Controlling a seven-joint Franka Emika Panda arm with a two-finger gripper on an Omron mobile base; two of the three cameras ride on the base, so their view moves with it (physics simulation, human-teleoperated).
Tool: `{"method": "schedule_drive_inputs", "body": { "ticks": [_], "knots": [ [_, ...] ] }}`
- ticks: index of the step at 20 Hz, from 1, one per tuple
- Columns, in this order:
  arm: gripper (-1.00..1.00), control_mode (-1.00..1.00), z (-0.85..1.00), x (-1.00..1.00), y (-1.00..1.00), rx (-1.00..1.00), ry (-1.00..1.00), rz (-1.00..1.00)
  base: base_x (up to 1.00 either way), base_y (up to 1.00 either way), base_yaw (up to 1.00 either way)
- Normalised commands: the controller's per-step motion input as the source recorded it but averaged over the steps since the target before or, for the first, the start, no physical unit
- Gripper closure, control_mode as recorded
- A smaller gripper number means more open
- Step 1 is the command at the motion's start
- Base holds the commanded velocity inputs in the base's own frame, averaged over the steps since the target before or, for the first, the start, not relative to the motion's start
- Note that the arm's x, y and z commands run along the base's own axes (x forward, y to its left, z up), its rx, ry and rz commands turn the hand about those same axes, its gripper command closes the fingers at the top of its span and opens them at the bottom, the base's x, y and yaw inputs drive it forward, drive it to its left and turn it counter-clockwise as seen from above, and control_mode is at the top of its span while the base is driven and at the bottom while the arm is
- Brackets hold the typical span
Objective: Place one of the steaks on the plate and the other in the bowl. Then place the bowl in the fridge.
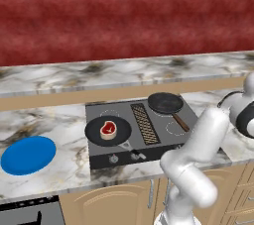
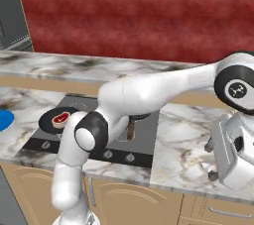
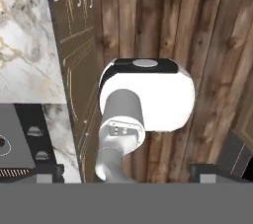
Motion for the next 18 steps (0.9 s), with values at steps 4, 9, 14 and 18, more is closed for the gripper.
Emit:
{"method": "schedule_drive_inputs", "body": {
  "ticks": [4,9,14,18],
  "knots": [
    [-1.00,-1.00,0.50,-0.04,1.00,-0.24,-0.21,0.09,0.00,0.00,0.00],
    [-1.00,-1.00,0.06,0.23,1.00,-0.25,-0.04,0.37,0.00,0.00,0.00],
    [-1.00,-1.00,-0.02,0.45,1.00,-0.14,0.00,0.46,0.00,0.00,0.00],
    [-1.00,-1.00,-0.02,0.40,1.00,-0.12,0.00,0.45,0.00,0.00,0.00]
  ]
}}
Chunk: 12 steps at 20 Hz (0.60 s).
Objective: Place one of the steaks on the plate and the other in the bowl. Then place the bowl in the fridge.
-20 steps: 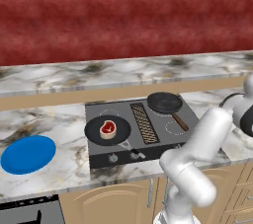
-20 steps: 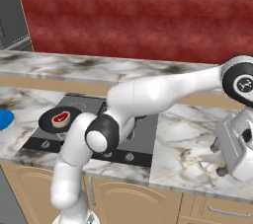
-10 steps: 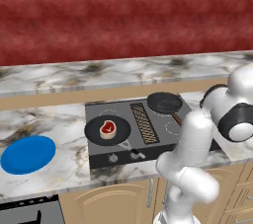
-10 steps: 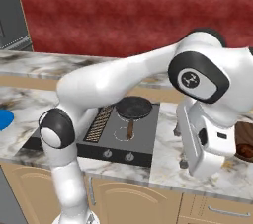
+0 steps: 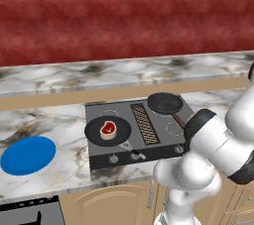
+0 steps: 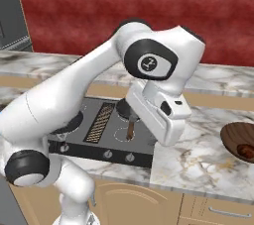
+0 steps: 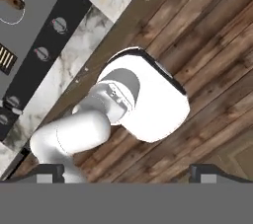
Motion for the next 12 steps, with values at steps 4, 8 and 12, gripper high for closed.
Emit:
{"method": "schedule_drive_inputs", "body": {
  "ticks": [4,8,12],
  "knots": [
    [-1.00,-1.00,0.00,0.24,1.00,-0.16,0.07,0.48,0.00,0.00,0.00],
    [-1.00,-1.00,-0.04,0.29,1.00,-0.16,0.02,0.44,0.00,0.00,0.00],
    [-1.00,-1.00,-0.11,0.31,0.99,-0.06,0.00,0.29,0.00,0.00,0.00]
  ]
}}
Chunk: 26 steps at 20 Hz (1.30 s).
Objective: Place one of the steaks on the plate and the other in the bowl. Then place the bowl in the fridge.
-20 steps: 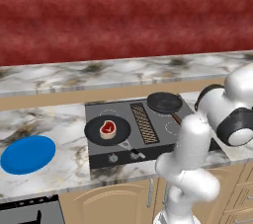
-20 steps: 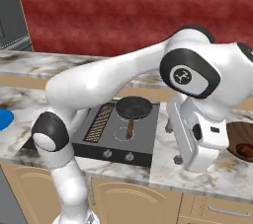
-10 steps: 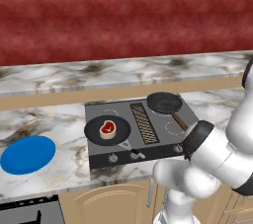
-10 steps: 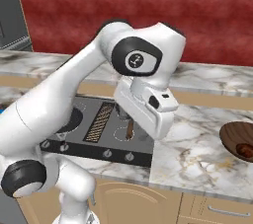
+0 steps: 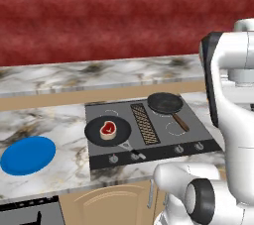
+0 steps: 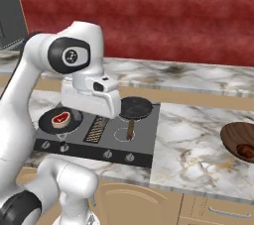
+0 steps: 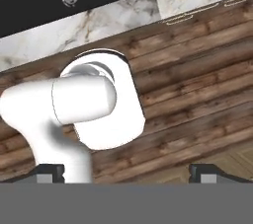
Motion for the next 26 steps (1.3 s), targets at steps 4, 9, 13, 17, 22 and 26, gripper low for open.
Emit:
{"method": "schedule_drive_inputs", "body": {
  "ticks": [4,9,13,17,22,26],
  "knots": [
    [-1.00,-1.00,-0.21,0.00,0.80,-0.02,-0.07,-0.10,0.00,0.00,0.00],
    [-1.00,-1.00,-0.11,0.40,0.35,0.00,-0.11,-0.04,0.00,0.00,0.00],
    [-1.00,-1.00,-0.02,0.69,0.39,0.00,0.00,0.08,0.00,0.00,0.00],
    [-1.00,-1.00,-0.03,0.73,0.44,0.00,0.02,0.23,0.00,0.00,0.00],
    [-1.00,-1.00,-0.05,0.68,0.63,0.00,0.07,0.27,0.00,0.00,0.00],
    [-1.00,-1.00,-0.18,0.42,0.75,0.00,0.10,0.26,0.00,0.00,0.00]
  ]
}}
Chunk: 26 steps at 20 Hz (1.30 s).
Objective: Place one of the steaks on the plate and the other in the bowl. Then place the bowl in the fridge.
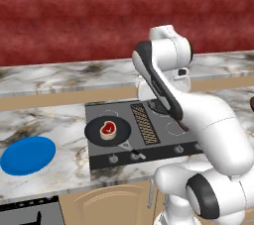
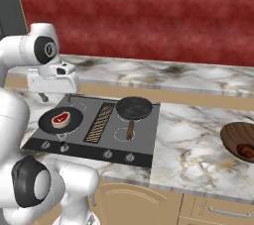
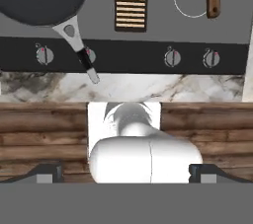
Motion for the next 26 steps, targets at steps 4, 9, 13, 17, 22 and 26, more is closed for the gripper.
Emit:
{"method": "schedule_drive_inputs", "body": {
  "ticks": [4,9,13,17,22,26],
  "knots": [
    [-1.00,-1.00,-0.17,0.62,0.71,0.03,0.03,0.13,0.00,0.00,0.00],
    [-1.00,-1.00,-0.47,0.93,0.72,0.08,0.00,0.10,0.00,0.00,0.00],
    [-1.00,-1.00,-0.75,0.99,0.59,0.10,0.00,0.04,0.00,0.00,0.00],
    [-1.00,-1.00,-0.31,0.96,0.44,0.01,0.00,0.00,0.00,0.00,0.00],
    [-1.00,-1.00,-0.02,0.42,0.12,-0.05,0.00,-0.02,0.00,0.00,0.00],
    [-1.00,-1.00,-0.31,0.41,0.00,-0.03,0.00,-0.09,0.00,0.00,0.00]
  ]
}}
